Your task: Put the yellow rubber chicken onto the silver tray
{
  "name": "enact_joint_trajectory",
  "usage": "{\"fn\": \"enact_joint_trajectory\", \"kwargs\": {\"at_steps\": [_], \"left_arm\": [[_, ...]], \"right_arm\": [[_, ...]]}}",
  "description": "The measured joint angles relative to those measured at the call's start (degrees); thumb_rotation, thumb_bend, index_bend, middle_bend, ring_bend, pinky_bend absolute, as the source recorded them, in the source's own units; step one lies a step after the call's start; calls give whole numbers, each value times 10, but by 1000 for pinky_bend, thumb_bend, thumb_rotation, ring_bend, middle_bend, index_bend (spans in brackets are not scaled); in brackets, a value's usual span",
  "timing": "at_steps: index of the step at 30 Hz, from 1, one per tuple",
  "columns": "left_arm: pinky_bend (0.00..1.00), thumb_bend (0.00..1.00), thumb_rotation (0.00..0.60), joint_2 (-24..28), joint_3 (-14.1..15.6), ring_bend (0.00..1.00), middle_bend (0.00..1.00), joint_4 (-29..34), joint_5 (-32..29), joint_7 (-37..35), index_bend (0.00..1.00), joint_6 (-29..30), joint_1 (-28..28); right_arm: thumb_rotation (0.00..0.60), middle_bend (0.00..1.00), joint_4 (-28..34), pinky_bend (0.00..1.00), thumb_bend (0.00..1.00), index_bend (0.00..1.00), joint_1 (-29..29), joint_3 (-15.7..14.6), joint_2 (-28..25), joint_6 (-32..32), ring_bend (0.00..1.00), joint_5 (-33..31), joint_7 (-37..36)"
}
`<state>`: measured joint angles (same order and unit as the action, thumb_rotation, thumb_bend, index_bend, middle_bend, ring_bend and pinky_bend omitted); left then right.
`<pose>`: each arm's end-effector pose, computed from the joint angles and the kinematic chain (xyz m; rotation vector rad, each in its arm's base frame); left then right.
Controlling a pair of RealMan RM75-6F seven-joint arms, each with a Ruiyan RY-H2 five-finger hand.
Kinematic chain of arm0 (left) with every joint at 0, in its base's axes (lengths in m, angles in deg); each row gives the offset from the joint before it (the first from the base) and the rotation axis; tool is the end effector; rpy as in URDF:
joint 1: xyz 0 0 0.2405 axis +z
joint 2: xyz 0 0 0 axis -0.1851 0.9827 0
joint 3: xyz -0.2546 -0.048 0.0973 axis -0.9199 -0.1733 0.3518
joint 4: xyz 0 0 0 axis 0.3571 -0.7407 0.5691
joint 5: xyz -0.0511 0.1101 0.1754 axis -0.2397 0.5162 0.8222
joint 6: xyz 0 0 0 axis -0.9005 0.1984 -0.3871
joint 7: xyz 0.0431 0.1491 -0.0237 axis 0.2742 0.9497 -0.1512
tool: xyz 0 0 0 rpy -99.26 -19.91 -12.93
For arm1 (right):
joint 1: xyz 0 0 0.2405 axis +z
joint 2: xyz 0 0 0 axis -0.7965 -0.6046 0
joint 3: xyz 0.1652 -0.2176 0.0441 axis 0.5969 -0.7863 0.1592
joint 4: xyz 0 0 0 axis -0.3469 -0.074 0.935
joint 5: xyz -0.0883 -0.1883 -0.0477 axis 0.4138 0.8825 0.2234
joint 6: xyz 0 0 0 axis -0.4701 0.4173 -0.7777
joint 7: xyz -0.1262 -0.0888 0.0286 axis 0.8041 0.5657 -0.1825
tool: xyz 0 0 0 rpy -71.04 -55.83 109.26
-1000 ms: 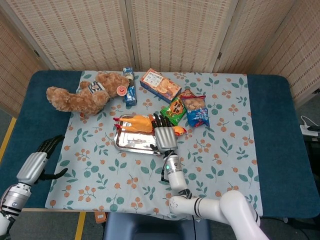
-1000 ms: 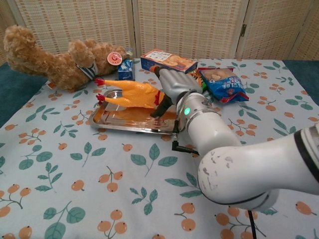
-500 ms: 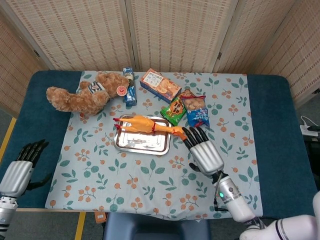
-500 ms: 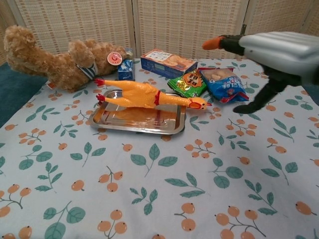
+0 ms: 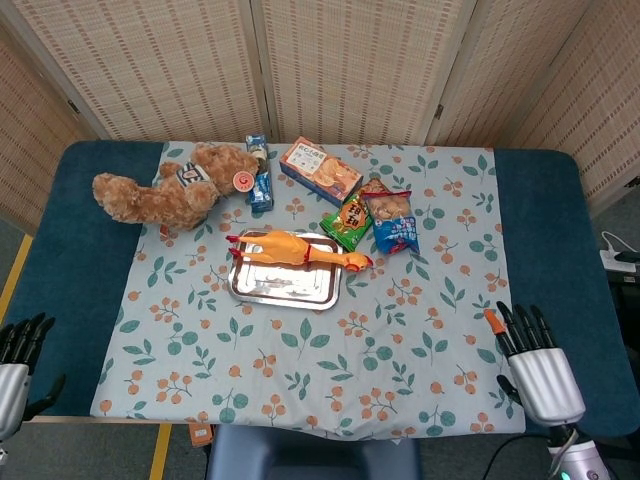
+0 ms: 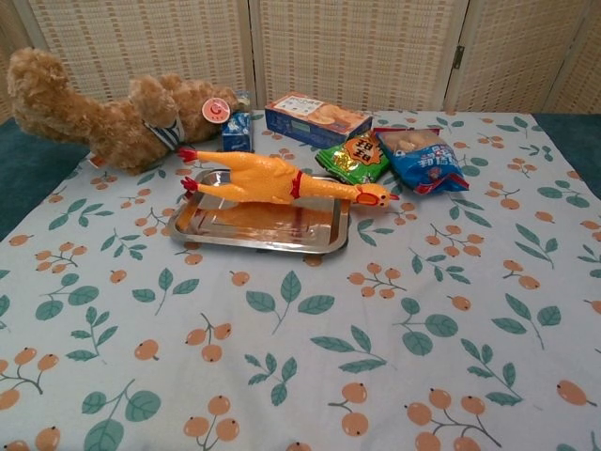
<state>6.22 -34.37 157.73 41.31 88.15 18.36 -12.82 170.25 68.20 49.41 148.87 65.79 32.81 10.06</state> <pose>-0.3371 0.1581 0.1683 -1.3936 -0.8963 -0.8594 -0.2745 -0.1551 0.1289 1.6012 -0.6673 0.7295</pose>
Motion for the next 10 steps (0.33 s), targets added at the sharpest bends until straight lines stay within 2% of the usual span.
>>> {"fn": "enact_joint_trajectory", "kwargs": {"at_steps": [4, 10], "left_arm": [[3, 380, 600, 15, 9, 0, 0, 15, 4, 6, 0, -20, 0], [3, 381, 600, 28, 9, 0, 0, 31, 7, 13, 0, -38, -5]], "right_arm": [[600, 0, -54, 0, 132, 0, -35, 17, 0, 10, 0, -3, -64], [600, 0, -77, 0, 132, 0, -71, 52, -28, 8, 0, 2, -133]]}}
